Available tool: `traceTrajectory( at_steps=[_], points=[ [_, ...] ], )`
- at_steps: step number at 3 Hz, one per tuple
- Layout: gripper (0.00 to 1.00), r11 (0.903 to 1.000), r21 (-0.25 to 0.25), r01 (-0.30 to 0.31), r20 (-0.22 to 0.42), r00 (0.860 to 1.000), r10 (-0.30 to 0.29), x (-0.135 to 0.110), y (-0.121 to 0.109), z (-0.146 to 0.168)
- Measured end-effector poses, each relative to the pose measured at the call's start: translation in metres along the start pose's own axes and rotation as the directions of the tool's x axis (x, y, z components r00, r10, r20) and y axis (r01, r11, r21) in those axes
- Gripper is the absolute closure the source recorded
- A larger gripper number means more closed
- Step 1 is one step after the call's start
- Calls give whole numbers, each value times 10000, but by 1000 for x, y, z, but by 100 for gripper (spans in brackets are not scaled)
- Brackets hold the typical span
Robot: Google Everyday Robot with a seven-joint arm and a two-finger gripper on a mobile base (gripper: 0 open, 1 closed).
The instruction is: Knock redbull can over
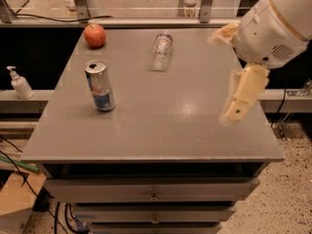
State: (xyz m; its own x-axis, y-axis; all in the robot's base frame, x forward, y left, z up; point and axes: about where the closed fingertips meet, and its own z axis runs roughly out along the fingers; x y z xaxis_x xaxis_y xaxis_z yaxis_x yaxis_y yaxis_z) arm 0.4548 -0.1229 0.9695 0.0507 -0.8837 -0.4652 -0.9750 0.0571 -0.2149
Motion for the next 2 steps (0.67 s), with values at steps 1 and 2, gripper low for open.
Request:
traceTrajectory(
  at_steps=[1,2],
  points=[
    [0,9999,-121,49,363,9993,-45,-11,3,1],
    [0,9995,-284,150,494,9987,-135,-18,2,9]
  ],
)
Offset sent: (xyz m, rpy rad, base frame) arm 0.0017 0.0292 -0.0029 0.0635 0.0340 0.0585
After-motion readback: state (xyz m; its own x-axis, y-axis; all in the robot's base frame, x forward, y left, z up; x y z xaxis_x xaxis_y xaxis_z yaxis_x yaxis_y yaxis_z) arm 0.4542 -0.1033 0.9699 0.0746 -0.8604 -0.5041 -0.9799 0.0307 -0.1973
